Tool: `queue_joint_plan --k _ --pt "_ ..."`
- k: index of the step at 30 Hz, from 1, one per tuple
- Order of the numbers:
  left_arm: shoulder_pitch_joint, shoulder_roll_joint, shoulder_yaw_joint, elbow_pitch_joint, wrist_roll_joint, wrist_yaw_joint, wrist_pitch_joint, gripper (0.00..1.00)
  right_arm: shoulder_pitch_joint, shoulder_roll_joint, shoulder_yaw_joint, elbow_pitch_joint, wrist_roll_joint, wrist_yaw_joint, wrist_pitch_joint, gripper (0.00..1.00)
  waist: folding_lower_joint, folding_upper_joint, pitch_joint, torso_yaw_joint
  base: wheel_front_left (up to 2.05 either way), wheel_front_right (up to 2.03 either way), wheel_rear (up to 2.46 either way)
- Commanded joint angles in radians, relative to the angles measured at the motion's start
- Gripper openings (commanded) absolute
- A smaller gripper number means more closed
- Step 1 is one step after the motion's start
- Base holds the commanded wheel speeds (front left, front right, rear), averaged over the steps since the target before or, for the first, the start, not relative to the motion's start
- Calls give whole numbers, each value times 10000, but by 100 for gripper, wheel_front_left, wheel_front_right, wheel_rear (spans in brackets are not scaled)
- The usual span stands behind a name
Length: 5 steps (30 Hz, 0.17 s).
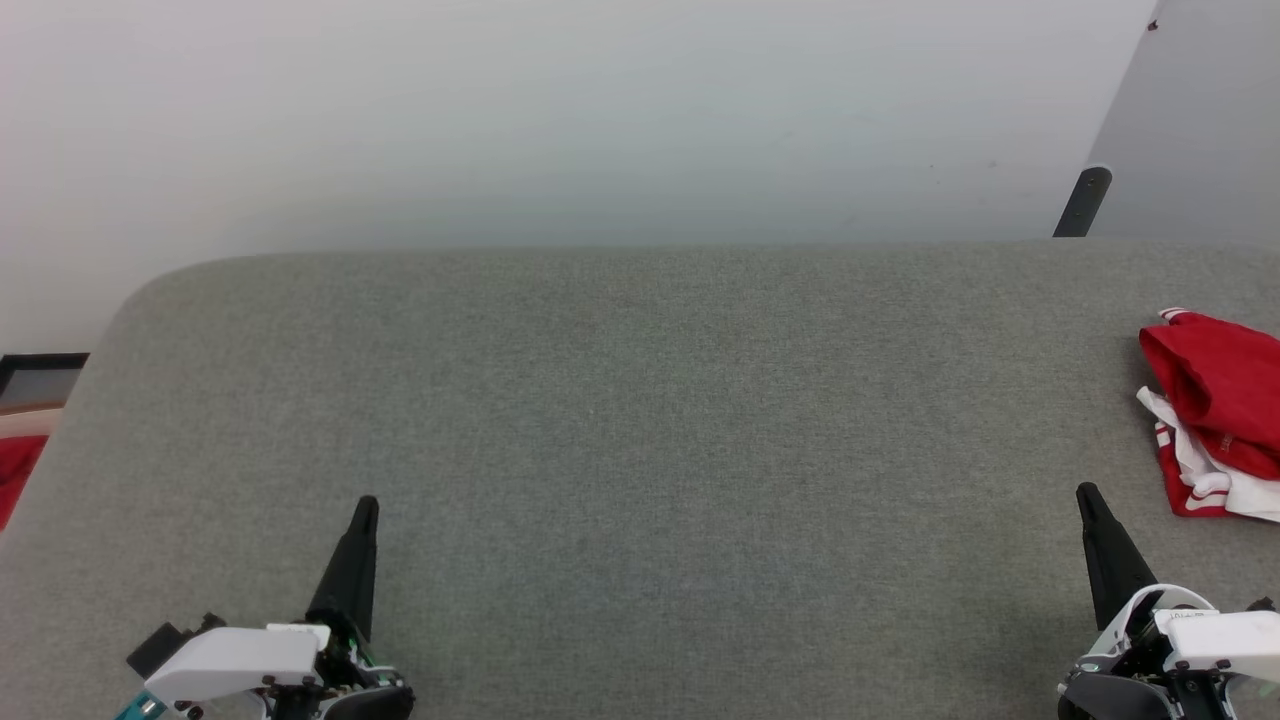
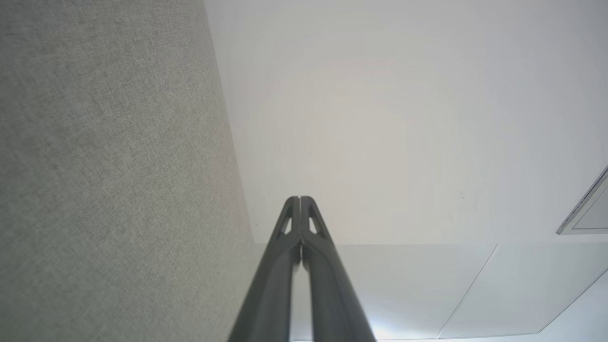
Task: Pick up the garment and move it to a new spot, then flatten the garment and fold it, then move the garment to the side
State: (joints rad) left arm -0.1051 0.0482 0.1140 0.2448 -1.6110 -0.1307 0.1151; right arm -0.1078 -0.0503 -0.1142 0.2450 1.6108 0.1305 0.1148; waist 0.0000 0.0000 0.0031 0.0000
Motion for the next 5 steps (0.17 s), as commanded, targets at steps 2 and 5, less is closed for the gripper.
queue_joint_plan --k 2,5 --pt "-82 6 17 9 -35 0 15 0 -36 22 -2 -1 42 4 14 0 0 0 0 0 0 0 0" --pt "-82 6 15 9 -35 0 17 0 -36 22 -2 -1 42 4 14 0 0 0 0 0 0 0 0"
